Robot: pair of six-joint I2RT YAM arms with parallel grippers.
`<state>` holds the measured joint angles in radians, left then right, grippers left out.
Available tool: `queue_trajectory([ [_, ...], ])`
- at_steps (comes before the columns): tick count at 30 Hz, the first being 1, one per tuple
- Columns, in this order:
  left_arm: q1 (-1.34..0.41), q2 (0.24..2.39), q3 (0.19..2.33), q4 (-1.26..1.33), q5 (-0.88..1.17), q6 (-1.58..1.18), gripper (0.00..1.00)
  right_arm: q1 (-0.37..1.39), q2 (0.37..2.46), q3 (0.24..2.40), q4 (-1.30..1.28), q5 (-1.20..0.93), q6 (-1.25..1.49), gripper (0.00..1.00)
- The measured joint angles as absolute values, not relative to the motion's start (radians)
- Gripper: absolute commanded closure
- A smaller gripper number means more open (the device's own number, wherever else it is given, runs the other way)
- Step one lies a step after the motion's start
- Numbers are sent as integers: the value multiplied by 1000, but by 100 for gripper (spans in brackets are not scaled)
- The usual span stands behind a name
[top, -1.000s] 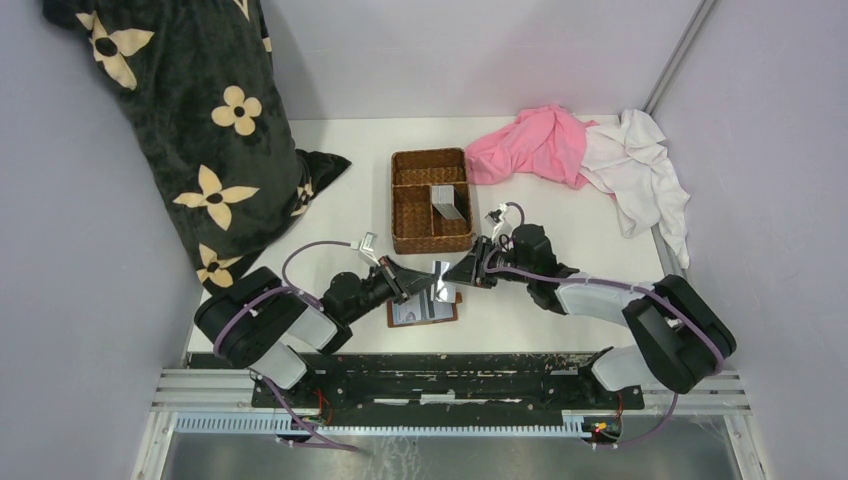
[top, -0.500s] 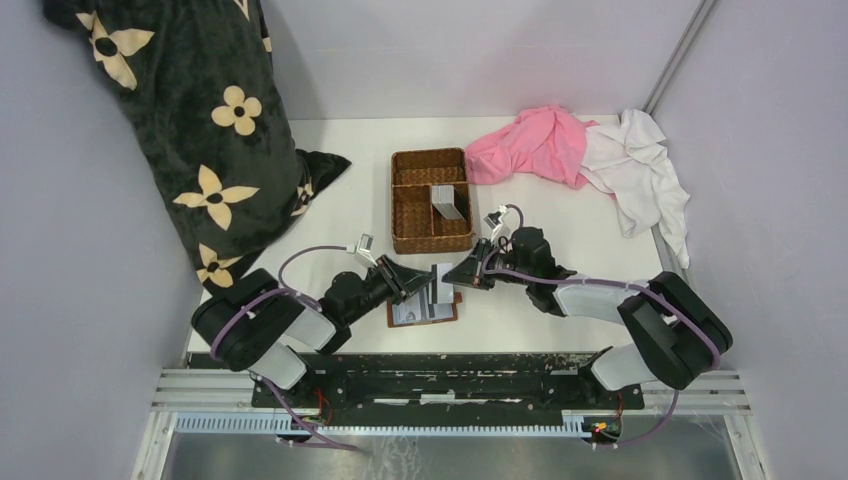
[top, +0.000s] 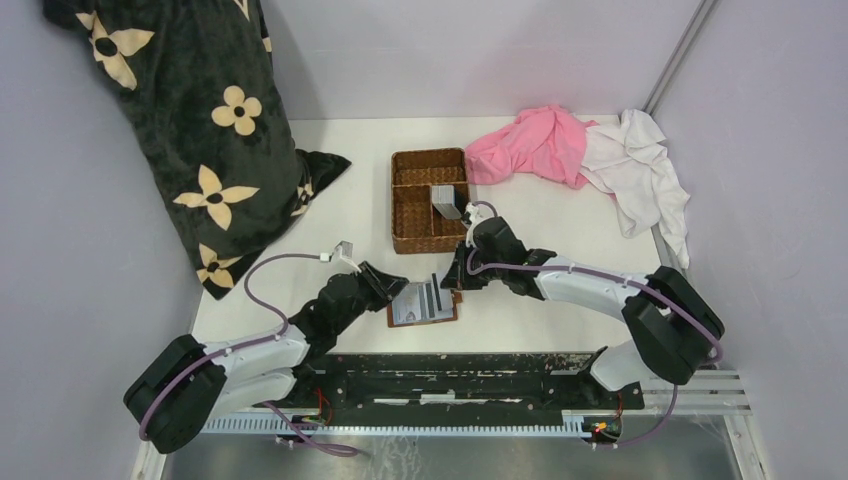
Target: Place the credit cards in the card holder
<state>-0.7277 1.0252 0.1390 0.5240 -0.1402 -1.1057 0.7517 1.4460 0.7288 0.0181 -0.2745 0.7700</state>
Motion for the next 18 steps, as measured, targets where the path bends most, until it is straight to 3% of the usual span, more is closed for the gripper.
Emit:
queue_trajectory([
  [9, -739, 1030, 139, 317, -228, -1064, 78, 755, 1533, 809, -151, -167, 712, 99],
  [18, -762, 1132, 174, 319, -259, -1064, 79, 757, 1518, 846, -242, -106, 681, 99],
])
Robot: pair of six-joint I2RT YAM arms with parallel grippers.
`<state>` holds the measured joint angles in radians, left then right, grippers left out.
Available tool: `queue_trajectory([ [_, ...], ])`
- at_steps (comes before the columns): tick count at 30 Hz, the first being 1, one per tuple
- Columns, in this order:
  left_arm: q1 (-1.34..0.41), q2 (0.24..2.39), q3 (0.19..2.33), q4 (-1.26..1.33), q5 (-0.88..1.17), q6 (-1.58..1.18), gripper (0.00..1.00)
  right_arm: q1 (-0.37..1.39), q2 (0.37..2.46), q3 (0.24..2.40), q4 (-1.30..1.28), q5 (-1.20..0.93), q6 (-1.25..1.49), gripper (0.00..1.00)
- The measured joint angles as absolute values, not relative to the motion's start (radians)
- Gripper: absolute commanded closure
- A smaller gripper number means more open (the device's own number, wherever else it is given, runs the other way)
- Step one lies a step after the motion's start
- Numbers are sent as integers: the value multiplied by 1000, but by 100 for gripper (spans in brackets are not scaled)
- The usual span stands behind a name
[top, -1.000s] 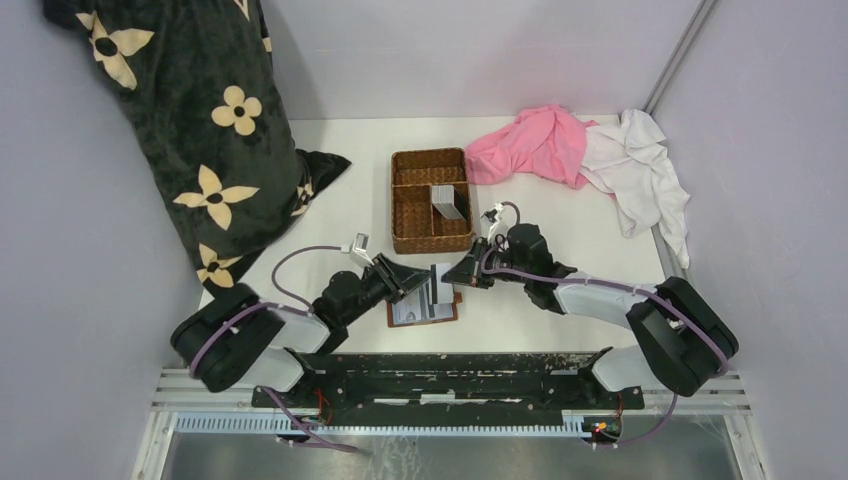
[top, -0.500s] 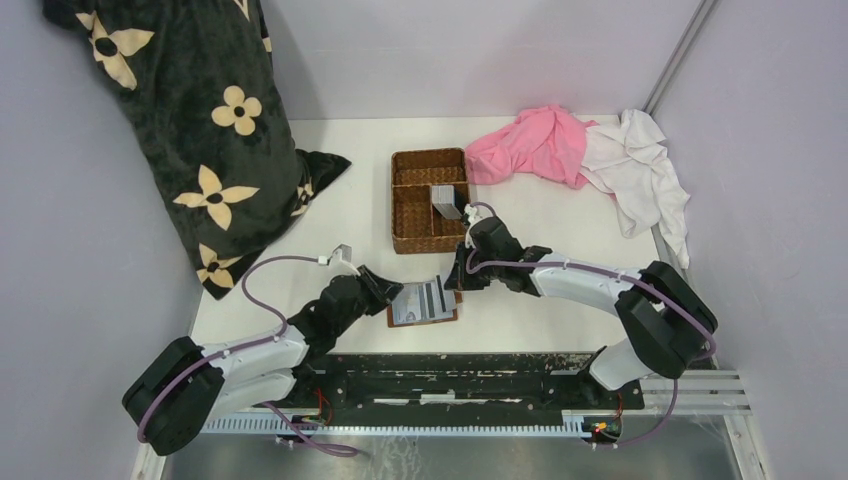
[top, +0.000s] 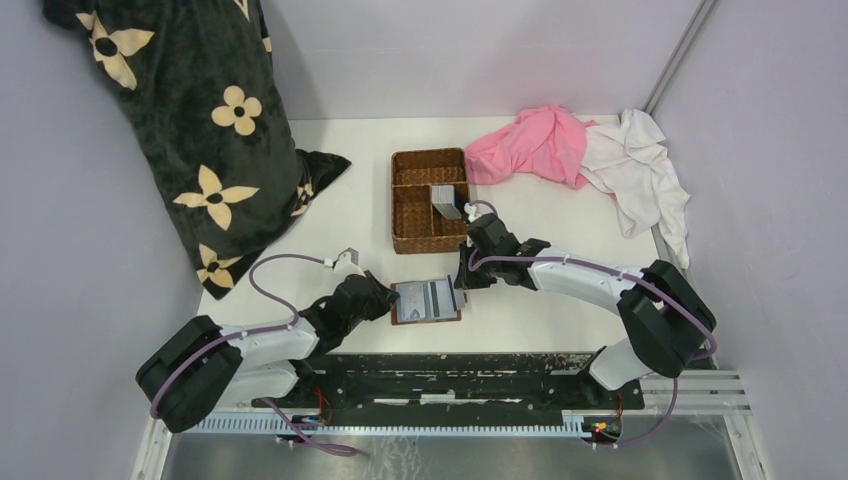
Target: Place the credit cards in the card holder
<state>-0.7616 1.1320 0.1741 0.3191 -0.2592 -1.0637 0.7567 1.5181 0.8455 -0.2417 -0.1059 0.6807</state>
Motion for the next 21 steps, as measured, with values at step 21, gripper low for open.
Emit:
queue_trajectory([
  [21, -790, 1203, 207, 353, -286, -1064, 80, 742, 1478, 851, -295, -63, 657, 99],
])
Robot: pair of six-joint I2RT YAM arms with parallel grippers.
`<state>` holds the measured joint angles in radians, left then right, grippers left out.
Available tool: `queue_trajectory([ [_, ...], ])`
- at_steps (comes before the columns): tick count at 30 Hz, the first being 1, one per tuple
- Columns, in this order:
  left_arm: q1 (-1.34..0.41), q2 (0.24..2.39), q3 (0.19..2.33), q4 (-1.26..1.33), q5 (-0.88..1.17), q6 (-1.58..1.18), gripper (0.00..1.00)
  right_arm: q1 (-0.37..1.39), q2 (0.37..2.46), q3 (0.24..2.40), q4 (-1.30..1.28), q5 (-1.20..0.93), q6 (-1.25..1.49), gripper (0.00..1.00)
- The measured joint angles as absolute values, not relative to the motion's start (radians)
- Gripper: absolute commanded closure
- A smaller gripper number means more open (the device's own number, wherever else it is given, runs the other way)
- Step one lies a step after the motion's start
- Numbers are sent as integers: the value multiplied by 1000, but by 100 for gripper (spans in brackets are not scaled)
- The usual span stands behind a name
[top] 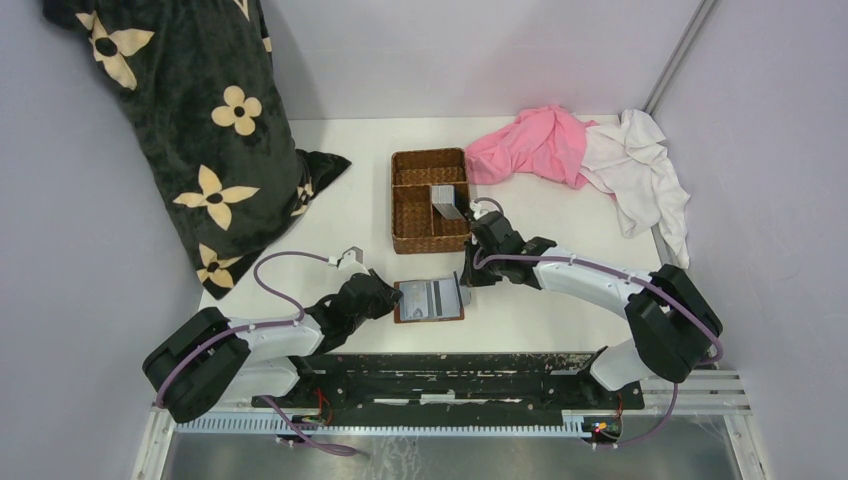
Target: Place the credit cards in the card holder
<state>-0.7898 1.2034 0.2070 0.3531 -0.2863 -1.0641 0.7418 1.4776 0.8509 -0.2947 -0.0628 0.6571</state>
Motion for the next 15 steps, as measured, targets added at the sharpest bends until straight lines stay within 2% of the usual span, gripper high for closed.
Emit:
queue_trajectory([
  [15, -805, 1208, 214, 343, -310, -1064, 80, 709, 1472, 819, -248, -104, 673, 99],
])
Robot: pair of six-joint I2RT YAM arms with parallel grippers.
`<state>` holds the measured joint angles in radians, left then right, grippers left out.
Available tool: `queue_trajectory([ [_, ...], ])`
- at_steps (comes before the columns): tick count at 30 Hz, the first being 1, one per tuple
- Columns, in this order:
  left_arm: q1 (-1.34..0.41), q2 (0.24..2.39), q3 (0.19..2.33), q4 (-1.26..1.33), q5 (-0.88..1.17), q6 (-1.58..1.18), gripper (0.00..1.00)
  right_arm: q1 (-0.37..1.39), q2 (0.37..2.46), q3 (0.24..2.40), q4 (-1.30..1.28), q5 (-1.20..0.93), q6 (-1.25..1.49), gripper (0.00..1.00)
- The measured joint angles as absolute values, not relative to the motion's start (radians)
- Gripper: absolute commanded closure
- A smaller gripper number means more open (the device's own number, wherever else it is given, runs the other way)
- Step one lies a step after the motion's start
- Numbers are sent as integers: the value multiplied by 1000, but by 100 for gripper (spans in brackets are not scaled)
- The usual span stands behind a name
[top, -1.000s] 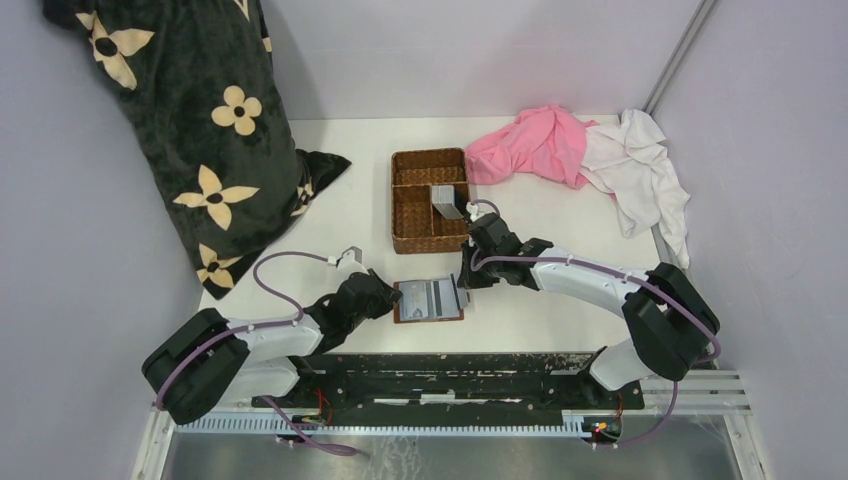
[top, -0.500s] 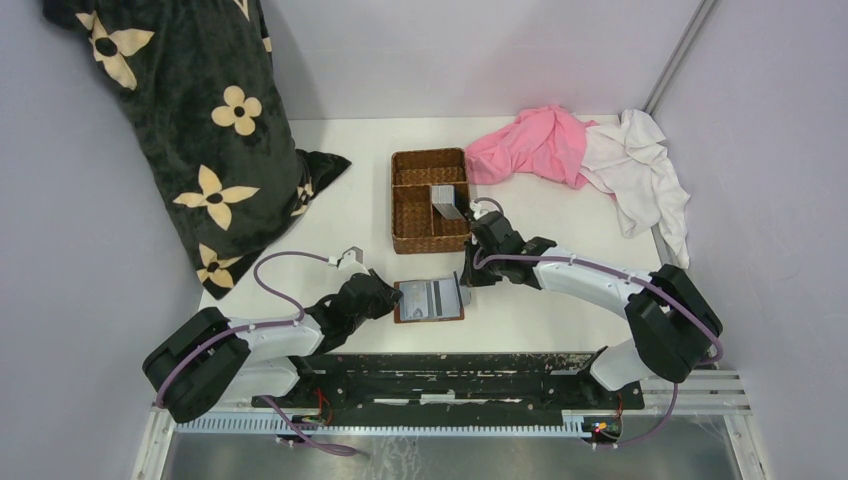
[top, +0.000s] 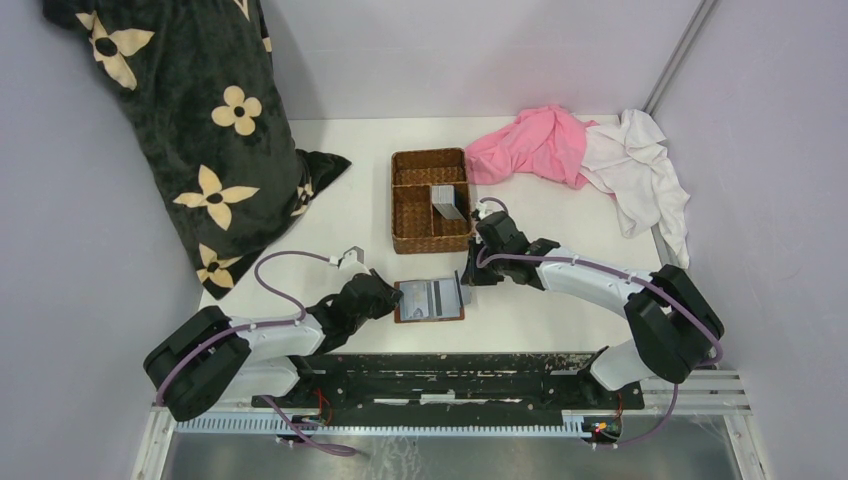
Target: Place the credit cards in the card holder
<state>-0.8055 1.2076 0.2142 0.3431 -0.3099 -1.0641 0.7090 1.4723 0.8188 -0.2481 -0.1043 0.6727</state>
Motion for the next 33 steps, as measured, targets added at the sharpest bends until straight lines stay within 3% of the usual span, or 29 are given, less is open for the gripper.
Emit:
queue_trajectory([
  [33, -829, 1230, 229, 342, -340, -1065, 80, 630, 1401, 670, -78, -187, 800, 99],
])
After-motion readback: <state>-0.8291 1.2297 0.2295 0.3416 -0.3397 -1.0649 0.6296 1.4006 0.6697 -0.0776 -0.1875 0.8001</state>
